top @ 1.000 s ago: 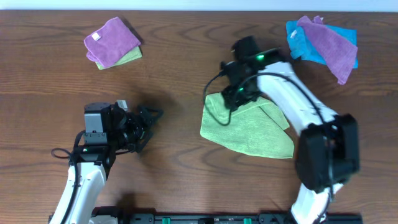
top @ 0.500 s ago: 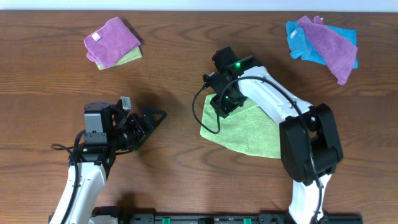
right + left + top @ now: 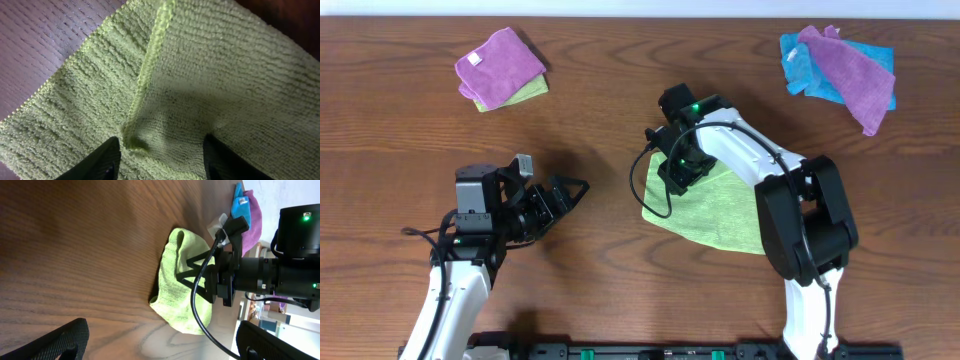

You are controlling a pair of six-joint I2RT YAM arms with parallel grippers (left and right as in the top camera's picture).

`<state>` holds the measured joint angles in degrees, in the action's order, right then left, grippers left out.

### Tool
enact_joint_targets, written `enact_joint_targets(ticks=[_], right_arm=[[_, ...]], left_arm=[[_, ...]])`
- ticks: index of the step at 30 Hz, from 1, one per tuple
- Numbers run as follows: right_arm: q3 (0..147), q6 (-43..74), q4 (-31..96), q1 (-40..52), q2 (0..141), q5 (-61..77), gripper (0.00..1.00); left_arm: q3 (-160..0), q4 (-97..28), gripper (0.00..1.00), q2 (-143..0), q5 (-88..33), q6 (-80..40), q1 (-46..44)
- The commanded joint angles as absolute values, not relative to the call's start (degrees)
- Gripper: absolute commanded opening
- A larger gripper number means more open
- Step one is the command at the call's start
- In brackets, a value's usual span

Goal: Fold the cloth
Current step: 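Grasp the cloth corner with the right gripper and pull it flat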

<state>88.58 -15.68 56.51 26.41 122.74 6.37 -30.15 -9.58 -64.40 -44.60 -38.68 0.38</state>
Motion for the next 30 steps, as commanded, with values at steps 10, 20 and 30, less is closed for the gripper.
enact_joint_targets(ticks=[10, 20, 30], right_arm=[[88.2, -16.4, 56.6, 27.1, 124.7, 7.6, 0.28], [88.3, -16.4, 55.3, 27.1, 123.6, 6.9, 0.01], [88.5, -16.4, 51.1, 30.0, 117.3, 5.4, 0.02]], left_arm=[[-31.0, -9.6, 0.95, -64.6, -44.4, -37.2, 0.7], [-31.0, -9.6, 0.95, -64.6, -42.8, -37.2, 0.7], [-31.0, -9.6, 0.95, -64.6, -40.0, -37.3, 0.7]])
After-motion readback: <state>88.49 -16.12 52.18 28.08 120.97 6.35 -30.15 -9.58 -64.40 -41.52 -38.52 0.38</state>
